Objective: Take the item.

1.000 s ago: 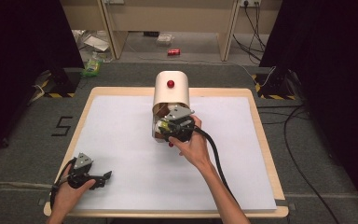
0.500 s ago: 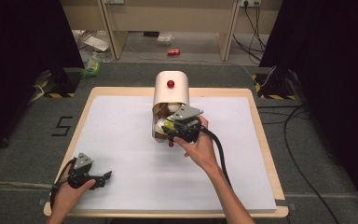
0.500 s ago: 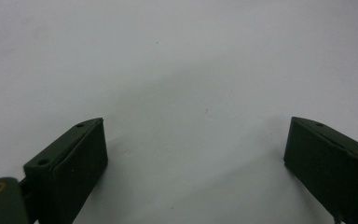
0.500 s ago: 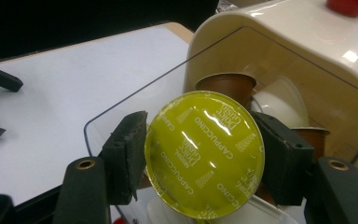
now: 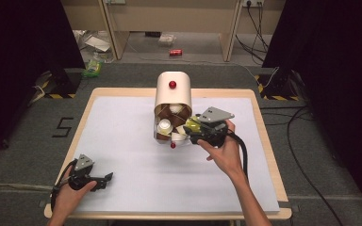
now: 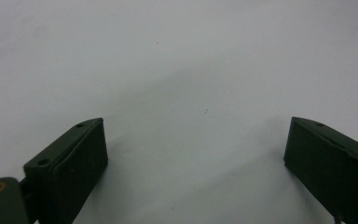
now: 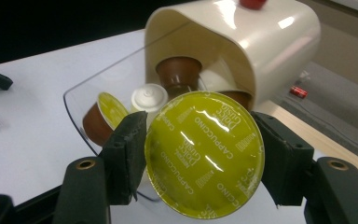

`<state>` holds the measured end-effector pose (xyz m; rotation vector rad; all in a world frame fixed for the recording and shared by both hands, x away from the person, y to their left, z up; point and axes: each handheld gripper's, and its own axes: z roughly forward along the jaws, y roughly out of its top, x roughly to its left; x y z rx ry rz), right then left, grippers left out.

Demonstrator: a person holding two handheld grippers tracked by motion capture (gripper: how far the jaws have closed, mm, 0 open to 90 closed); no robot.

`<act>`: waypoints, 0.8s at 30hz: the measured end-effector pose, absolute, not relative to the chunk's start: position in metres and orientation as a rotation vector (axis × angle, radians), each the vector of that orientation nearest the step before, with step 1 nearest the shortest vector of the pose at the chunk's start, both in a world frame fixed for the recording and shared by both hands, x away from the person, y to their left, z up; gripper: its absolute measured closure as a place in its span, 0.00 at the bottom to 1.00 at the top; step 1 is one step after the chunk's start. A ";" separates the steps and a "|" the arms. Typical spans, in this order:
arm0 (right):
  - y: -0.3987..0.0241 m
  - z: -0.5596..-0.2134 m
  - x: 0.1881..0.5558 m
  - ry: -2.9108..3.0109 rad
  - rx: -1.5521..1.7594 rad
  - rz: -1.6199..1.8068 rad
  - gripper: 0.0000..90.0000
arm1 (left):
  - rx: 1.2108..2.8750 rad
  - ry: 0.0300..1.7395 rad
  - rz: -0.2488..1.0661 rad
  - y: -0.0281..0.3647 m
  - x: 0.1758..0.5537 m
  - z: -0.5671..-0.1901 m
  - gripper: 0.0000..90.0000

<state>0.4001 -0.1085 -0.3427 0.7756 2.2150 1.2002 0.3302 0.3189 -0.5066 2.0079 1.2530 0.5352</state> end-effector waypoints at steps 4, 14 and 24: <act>-0.121 -0.344 0.398 2.201 0.795 1.203 0.44 | 2.008 1.253 0.536 0.319 0.330 -0.507 0.06; -0.144 -0.353 0.394 2.175 0.842 1.173 0.44 | 2.008 1.253 0.536 0.319 0.330 -0.507 0.06; -0.158 -0.369 0.394 2.163 0.884 1.141 0.44 | 2.007 1.253 0.535 0.319 0.330 -0.507 0.06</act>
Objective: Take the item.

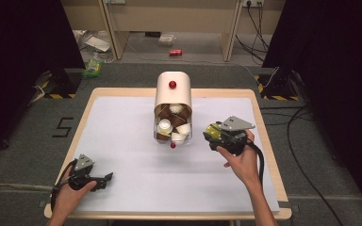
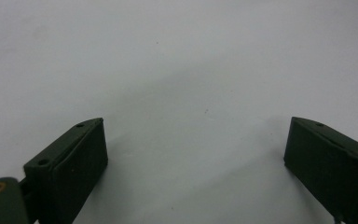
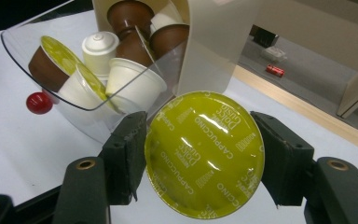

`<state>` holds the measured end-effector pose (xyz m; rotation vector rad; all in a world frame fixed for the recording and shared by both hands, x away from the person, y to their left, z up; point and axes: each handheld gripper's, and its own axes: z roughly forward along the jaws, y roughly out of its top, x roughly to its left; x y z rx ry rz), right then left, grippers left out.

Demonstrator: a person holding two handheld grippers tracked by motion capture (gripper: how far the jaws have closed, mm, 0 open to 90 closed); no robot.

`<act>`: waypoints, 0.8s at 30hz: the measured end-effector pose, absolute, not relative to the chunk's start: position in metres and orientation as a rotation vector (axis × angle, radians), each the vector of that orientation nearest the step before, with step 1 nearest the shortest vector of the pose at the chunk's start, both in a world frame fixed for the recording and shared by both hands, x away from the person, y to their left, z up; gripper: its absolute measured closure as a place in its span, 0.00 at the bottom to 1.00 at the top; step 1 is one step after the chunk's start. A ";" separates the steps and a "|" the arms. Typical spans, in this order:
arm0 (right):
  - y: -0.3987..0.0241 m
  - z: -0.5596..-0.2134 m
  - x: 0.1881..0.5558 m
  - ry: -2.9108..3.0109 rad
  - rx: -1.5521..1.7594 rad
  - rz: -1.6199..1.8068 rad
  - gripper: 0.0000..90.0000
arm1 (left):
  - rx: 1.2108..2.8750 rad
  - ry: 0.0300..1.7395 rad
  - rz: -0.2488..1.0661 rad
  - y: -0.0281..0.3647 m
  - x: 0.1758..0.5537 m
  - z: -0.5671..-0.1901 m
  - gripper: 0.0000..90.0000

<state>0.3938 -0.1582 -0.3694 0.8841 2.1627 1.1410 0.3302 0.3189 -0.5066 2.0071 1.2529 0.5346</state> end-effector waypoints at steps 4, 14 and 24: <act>-0.161 -0.374 0.394 2.157 0.899 1.134 0.44 | 2.007 1.252 0.532 0.319 0.330 -0.507 0.06; -0.171 -0.390 0.395 2.178 0.927 1.094 0.44 | 2.005 1.252 0.530 0.319 0.330 -0.507 0.06; -0.181 -0.404 0.401 2.186 0.984 1.060 0.44 | 2.004 1.251 0.529 0.319 0.330 -0.507 0.06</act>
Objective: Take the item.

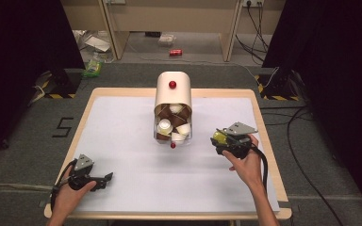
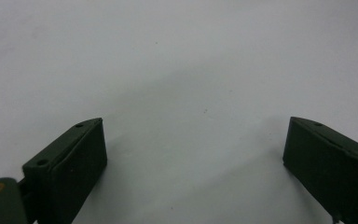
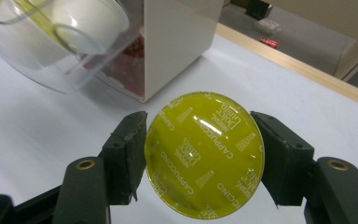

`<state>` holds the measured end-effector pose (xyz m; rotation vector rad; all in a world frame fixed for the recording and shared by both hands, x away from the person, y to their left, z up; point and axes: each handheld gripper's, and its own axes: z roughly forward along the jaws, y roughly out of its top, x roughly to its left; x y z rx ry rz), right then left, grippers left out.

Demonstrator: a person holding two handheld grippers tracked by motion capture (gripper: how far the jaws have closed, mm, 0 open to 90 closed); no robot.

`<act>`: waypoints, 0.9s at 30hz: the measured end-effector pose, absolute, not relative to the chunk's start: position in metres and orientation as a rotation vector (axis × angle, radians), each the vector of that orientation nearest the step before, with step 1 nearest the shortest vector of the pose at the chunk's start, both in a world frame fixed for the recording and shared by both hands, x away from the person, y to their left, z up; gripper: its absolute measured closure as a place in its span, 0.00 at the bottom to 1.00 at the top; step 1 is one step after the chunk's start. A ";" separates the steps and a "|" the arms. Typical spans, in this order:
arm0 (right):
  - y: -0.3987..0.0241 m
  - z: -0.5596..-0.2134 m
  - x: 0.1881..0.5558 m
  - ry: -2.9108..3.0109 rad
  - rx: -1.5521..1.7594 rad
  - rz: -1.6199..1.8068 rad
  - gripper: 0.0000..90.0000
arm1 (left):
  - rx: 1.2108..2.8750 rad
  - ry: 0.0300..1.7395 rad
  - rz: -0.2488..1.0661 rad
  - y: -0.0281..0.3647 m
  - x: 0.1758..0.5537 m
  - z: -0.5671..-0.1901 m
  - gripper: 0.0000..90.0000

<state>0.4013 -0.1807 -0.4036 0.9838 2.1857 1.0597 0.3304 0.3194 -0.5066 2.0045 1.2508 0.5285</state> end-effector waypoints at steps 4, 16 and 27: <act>-0.186 -0.412 0.405 2.191 1.019 1.048 0.44 | 2.004 1.251 0.529 0.319 0.330 -0.507 0.06; -0.201 -0.450 0.419 2.220 1.128 0.965 0.44 | 2.004 1.252 0.527 0.320 0.330 -0.507 0.06; -0.200 -0.468 0.423 2.249 1.166 0.925 0.44 | 2.004 1.252 0.527 0.320 0.330 -0.507 0.06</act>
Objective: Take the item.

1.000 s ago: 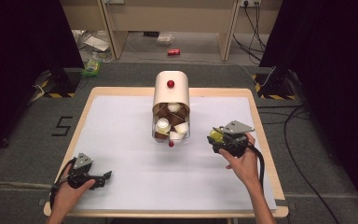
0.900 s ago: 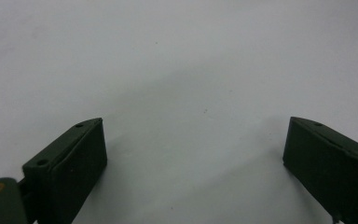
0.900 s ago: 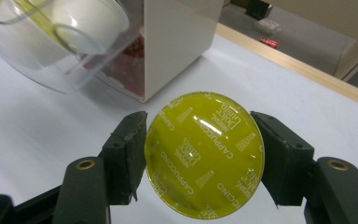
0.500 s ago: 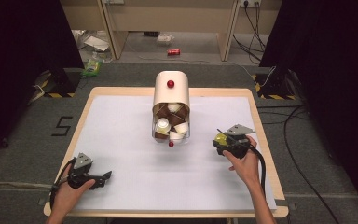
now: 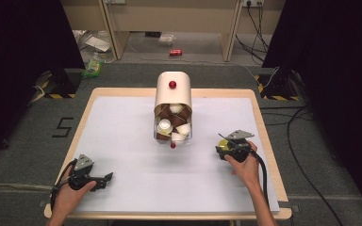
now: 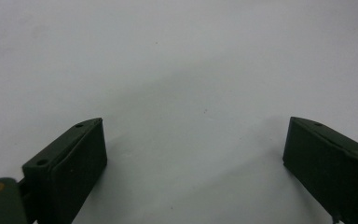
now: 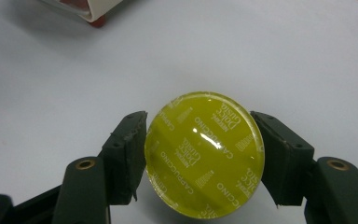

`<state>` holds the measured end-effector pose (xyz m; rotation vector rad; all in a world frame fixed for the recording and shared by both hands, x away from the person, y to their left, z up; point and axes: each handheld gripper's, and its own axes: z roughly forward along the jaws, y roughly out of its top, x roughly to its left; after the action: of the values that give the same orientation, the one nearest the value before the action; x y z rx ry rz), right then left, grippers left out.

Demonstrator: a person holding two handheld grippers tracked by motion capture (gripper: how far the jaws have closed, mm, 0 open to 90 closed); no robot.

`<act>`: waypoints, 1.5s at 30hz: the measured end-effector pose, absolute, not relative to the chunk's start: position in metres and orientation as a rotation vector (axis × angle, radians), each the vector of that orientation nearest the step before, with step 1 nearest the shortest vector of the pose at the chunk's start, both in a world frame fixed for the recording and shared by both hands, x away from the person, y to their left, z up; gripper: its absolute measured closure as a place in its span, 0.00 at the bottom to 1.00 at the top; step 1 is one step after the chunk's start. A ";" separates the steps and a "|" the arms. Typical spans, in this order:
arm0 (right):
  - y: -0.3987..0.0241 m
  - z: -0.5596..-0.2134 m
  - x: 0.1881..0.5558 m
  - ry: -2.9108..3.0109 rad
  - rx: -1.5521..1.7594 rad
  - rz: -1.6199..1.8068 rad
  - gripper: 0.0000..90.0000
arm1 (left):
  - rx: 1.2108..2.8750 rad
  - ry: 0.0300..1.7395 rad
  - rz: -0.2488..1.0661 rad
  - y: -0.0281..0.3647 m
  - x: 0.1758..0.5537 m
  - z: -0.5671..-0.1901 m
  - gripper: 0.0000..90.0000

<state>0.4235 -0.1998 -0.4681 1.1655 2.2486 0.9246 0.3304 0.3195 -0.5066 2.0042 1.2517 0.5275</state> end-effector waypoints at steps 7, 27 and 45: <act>-0.197 -0.471 0.424 2.258 1.158 0.919 0.44 | 2.004 1.252 0.526 0.320 0.330 -0.507 0.06; -0.197 -0.477 0.425 2.278 1.155 0.906 0.44 | 2.004 1.251 0.526 0.320 0.330 -0.507 0.06; -0.197 -0.470 0.423 2.255 1.172 0.940 0.27 | 2.004 1.251 0.526 0.320 0.330 -0.507 0.06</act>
<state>0.4229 -0.1969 -0.4696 1.1725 2.2551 0.9404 0.3303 0.3196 -0.5066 2.0036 1.2514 0.5262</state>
